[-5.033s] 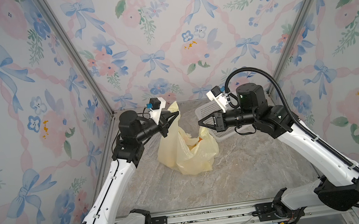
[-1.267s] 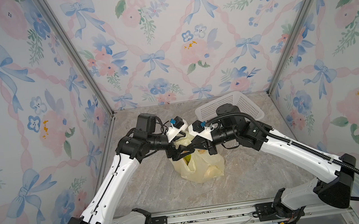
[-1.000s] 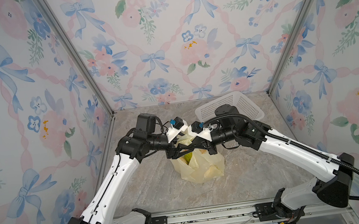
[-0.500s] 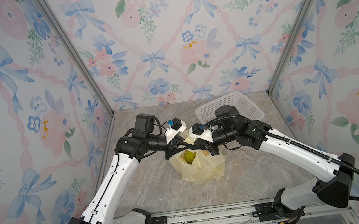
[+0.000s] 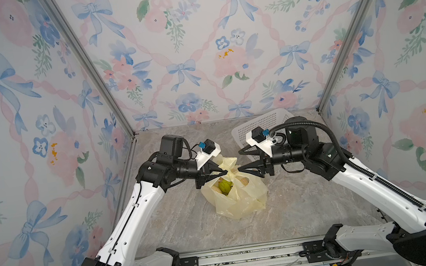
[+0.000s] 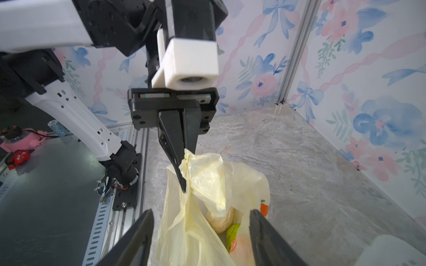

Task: Place the pears into plastic bags & tie knots
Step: Tie the plastic bag at the center of the board.

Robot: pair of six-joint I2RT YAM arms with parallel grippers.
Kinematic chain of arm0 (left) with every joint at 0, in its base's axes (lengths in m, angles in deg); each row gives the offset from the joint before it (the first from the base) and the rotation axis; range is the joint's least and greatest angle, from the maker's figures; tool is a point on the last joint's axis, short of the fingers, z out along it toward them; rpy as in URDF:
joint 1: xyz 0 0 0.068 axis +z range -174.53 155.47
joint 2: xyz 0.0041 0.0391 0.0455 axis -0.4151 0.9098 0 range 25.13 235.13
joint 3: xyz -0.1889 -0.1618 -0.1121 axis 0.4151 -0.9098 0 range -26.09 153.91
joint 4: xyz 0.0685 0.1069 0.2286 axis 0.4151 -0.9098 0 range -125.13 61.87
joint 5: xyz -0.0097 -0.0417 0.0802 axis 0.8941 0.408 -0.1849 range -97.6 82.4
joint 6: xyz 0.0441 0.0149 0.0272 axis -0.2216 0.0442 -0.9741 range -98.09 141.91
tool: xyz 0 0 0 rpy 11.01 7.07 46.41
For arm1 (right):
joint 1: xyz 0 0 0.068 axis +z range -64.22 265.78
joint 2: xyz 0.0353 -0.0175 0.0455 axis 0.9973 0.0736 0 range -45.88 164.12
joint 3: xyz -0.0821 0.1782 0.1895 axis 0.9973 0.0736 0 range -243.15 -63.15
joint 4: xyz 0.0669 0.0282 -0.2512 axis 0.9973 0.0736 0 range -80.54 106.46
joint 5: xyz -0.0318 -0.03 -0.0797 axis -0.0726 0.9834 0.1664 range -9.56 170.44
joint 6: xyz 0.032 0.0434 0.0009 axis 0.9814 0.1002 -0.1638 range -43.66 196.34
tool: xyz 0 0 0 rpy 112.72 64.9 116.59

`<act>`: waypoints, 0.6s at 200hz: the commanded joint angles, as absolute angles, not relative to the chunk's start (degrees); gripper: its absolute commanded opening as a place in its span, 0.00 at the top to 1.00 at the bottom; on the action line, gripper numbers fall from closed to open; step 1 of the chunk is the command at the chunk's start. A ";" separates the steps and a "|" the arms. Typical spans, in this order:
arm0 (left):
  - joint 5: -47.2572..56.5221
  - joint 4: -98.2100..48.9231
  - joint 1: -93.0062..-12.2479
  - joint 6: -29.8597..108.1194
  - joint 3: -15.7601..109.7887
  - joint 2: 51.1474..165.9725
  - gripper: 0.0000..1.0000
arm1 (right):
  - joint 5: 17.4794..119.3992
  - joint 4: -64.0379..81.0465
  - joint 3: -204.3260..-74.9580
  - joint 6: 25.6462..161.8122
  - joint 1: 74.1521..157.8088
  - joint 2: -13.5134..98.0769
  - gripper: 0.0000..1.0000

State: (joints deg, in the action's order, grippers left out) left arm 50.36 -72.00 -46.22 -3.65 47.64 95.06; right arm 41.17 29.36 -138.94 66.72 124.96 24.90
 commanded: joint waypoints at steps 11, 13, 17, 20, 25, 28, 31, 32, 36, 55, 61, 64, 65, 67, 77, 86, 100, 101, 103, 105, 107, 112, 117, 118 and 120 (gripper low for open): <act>52.21 -73.11 -45.93 -5.62 48.79 95.88 0.96 | 37.06 24.77 -140.62 75.90 126.03 29.28 0.33; 52.16 -73.12 -45.85 -5.61 48.79 95.93 0.96 | 37.03 24.64 -140.70 76.28 125.97 29.58 0.34; 52.17 -73.09 -45.88 -5.62 48.88 95.93 0.96 | 36.73 24.51 -141.03 77.10 125.93 30.02 0.35; 52.17 -73.12 -45.91 -5.60 48.84 95.89 0.96 | 36.40 24.49 -141.25 77.63 125.94 30.38 0.36; 52.08 -73.12 -45.84 -5.67 48.88 95.98 0.96 | 35.96 24.77 -141.62 78.22 125.94 30.84 0.37; 52.08 -73.10 -45.84 -5.67 48.90 95.98 0.96 | 35.89 24.95 -141.76 78.42 125.89 31.08 0.38; 52.00 -73.12 -45.91 -5.69 48.95 95.99 0.96 | 35.88 25.19 -141.97 78.53 125.94 31.27 0.40; 52.00 -73.08 -45.85 -5.73 48.96 95.98 0.96 | 35.88 25.32 -142.02 78.53 125.94 31.32 0.41; 51.99 -73.12 -45.85 -5.73 48.96 95.99 0.96 | 35.88 25.67 -142.24 78.56 126.06 31.52 0.44; 51.99 -73.11 -45.80 -5.78 48.97 96.05 0.96 | 37.01 27.50 -142.19 77.45 126.29 31.47 0.63; 51.92 -73.08 -45.81 -5.79 48.95 96.17 0.96 | 37.02 27.78 -142.09 77.17 126.15 31.25 0.72; 51.91 -73.05 -45.80 -5.78 48.97 96.17 0.95 | 37.28 27.75 -141.98 77.00 126.01 31.18 0.76; 51.91 -73.09 -45.80 -5.78 48.97 96.20 0.95 | 37.37 27.75 -141.94 76.98 126.02 31.10 0.77; 51.84 -73.09 -45.80 -5.80 48.92 96.25 0.95 | 37.48 27.67 -141.85 76.88 126.03 30.98 0.80; 51.65 -73.12 -45.80 -5.79 48.96 96.31 0.95 | 38.43 27.25 -141.16 76.76 125.87 30.28 0.93; 51.33 -73.12 -45.77 -5.83 48.95 96.16 0.94 | 39.60 27.49 -140.84 76.46 125.51 29.67 1.00; 50.79 -73.12 -45.63 -5.74 49.06 95.96 0.90 | 42.76 27.82 -140.10 76.34 124.86 28.40 1.00; 50.73 -73.08 -45.58 -5.71 49.06 95.97 0.90 | 43.01 27.87 -140.04 76.39 124.83 28.35 1.00; 50.65 -73.09 -45.55 -5.69 49.06 95.93 0.89 | 43.42 27.92 -139.83 76.40 124.63 28.16 1.00; 50.54 -73.07 -45.60 -5.71 49.06 95.89 0.89 | 43.76 27.91 -139.65 76.38 124.45 27.95 1.00; 50.57 -73.11 -45.51 -5.69 49.06 95.89 0.89 | 44.13 28.00 -139.47 76.49 124.27 27.75 1.00; 50.50 -73.11 -45.41 -5.63 49.03 95.65 0.88 | 44.58 28.20 -139.00 76.48 123.79 27.33 1.00; 50.42 -73.12 -45.36 -5.61 48.97 95.53 0.86 | 44.75 28.35 -138.53 76.45 123.41 26.92 1.00; 50.41 -73.08 -45.32 -5.61 48.97 95.48 0.86 | 44.75 28.40 -138.41 76.44 123.31 26.82 1.00; 50.41 -73.05 -45.28 -5.60 48.97 95.41 0.86 | 44.75 28.43 -138.13 76.44 123.13 26.67 1.00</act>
